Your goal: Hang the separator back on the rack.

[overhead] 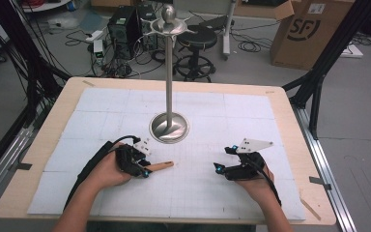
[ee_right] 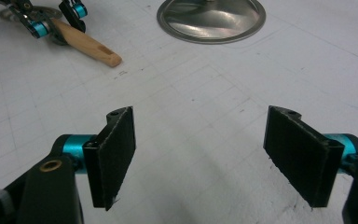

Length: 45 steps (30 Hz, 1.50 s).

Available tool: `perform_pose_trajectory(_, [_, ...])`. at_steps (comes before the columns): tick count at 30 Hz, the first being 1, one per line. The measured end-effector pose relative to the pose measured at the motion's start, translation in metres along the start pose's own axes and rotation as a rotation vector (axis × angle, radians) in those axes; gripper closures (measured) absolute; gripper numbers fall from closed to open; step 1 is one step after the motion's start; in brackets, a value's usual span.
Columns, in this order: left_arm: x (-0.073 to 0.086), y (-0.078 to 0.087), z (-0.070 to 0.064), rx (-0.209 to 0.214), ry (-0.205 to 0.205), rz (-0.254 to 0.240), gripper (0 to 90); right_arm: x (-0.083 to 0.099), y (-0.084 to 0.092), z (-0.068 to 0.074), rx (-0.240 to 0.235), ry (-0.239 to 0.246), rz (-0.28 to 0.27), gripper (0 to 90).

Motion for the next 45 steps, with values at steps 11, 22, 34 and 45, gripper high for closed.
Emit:
perform_pose_trajectory(11, [-0.011,-0.006,-0.001,-0.016,0.011,0.099,65.2,-0.001,-0.001,0.001,0.002,0.001,-0.003,24.2])
perform_pose_trajectory(22, [-0.014,-0.006,-0.003,-0.038,-0.006,0.11,67.7,-0.003,-0.001,0.002,-0.003,0.006,-0.008,24.2])
perform_pose_trajectory(34, [-0.03,0.024,-0.007,-0.051,-0.033,-0.09,67.8,-0.003,0.0,0.003,-0.008,-0.003,-0.008,24.2])
perform_pose_trajectory(45, [-0.04,0.073,-0.005,-0.105,-0.028,-0.361,67.7,-0.003,-0.001,0.003,-0.008,-0.001,-0.006,24.2])
Point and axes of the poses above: each handheld gripper's, and its own axes: y roughly backward along the jaws, x roughly out of its underside, z roughly to its left, the point moved 6 cm from there along -y, roughly forward along the jaws, and after that the axes turned 11 degrees about -y, right-handed, at the moved point
